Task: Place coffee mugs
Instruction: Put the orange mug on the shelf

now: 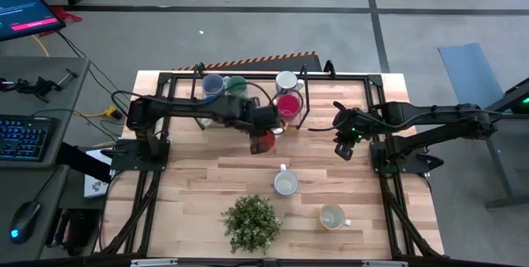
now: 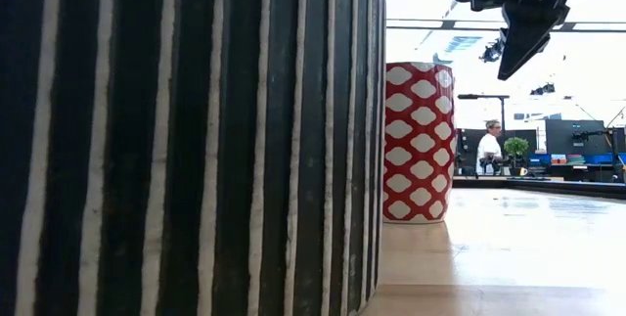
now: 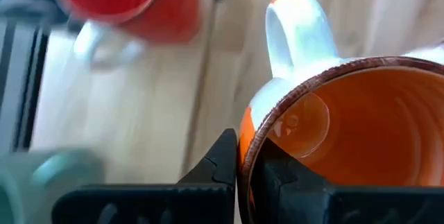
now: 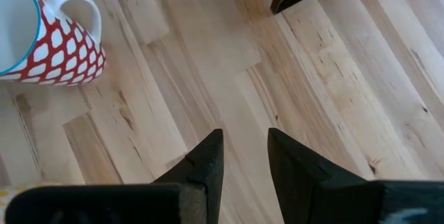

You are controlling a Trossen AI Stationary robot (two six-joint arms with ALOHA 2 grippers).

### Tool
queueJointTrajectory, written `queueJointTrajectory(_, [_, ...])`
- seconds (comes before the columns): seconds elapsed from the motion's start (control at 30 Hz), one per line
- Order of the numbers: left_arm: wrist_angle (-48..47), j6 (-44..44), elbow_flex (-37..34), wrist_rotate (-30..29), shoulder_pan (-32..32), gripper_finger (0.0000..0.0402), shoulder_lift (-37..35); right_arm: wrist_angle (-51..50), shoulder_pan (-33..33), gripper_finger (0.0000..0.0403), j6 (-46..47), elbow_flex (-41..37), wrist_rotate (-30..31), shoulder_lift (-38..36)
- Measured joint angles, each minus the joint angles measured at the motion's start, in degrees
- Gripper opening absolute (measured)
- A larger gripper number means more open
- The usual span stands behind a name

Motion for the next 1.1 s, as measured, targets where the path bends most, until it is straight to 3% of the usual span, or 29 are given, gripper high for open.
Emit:
queueJointTrajectory(0.6, [-2.10, -0.60, 11.41, -0.69, 15.89, 0.0005, 0.09, 3.74, 0.00, 0.0092, 0.05, 0.00, -0.01, 0.02])
queueJointTrajectory(1.1, [-1.57, -3.63, 11.59, -0.39, 24.35, 0.0005, 1.54, 3.96, 0.01, 0.0092, 0.01, 0.00, 2.44, 0.02])
